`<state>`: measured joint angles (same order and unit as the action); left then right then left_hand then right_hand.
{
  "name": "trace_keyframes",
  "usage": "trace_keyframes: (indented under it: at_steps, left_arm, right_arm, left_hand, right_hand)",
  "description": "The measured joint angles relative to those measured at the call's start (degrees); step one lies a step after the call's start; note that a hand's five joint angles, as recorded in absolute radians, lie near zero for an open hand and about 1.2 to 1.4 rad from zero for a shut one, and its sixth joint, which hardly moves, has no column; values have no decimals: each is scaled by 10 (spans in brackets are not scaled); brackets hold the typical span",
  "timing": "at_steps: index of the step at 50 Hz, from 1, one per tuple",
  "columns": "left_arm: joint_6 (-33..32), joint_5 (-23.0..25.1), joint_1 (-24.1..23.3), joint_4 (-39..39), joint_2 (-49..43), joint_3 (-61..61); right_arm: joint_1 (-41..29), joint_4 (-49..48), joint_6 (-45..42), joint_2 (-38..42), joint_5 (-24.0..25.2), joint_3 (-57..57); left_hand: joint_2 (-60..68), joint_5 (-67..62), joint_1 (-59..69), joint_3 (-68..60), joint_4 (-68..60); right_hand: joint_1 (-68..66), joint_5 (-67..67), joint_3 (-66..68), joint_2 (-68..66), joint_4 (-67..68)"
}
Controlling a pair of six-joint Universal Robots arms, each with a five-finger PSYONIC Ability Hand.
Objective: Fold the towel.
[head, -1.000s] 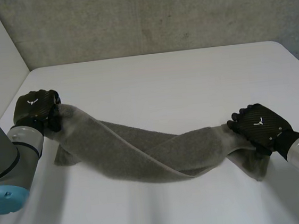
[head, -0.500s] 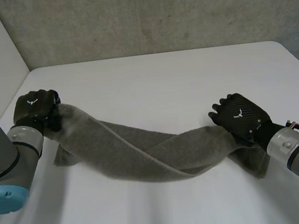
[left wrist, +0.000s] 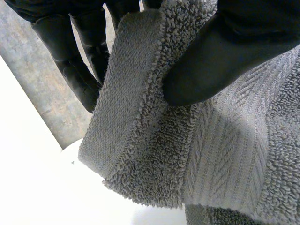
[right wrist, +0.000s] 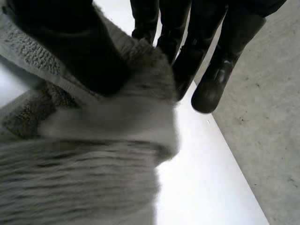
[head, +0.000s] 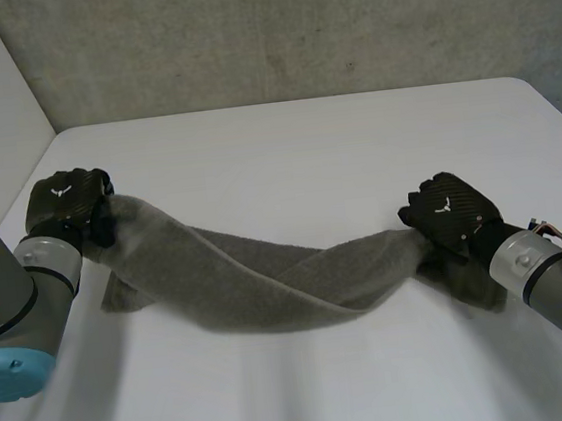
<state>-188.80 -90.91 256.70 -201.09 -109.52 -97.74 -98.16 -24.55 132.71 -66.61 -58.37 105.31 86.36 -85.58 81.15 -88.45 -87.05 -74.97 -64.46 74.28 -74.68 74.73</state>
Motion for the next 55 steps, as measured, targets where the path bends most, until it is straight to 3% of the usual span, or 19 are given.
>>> trace_keyframes:
  at_steps: [6,11,15,21,25,30,36,45,51,55]
  left_arm:
    - [0,-2,-2,1,15,2]
    - [5,-4,-3,3,79,7]
    - [23,-4,-2,3,152,10]
    - [54,-2,-2,11,221,12]
    - [66,-1,-5,39,240,10]
    - [68,5,-10,108,220,4]
    - [54,13,-16,163,144,8]
    - [-12,12,-34,174,6,113]
    - [-21,8,-52,150,-34,232]
    - [21,8,-58,76,-20,276]
  right_arm:
    - [1,19,26,-48,-16,-14]
    - [4,59,108,-114,-33,-53]
    - [6,147,188,-162,-36,-113]
    - [8,306,242,-191,-30,-204]
    - [9,426,234,-183,-22,-261]
    - [9,570,158,-134,-5,-306]
    - [9,642,63,-66,-4,-322]
    - [-4,582,48,47,-42,-391]
    - [-32,394,124,69,-91,-451]
    - [-49,203,199,20,-124,-429]
  left_hand:
    - [0,0,0,0,0]
    - [0,0,0,0,0]
    - [0,0,0,0,0]
    - [0,0,0,-1,0]
    - [0,0,0,-1,0]
    - [0,0,1,-1,0]
    - [2,0,5,-1,-4]
    - [2,0,5,-1,-4]
    - [2,0,5,-2,-4]
    - [2,0,5,-2,-4]
  right_hand:
    - [-4,-9,24,-6,22]
    - [-4,-9,27,-6,22]
    - [-4,-9,28,-6,22]
    - [-4,-9,30,-8,22]
    - [-4,-9,30,-8,22]
    - [-4,-9,31,-8,22]
    - [-4,-9,31,-8,22]
    - [-5,-9,31,-8,22]
    - [-5,-9,31,-8,22]
    - [-5,-9,31,-8,22]
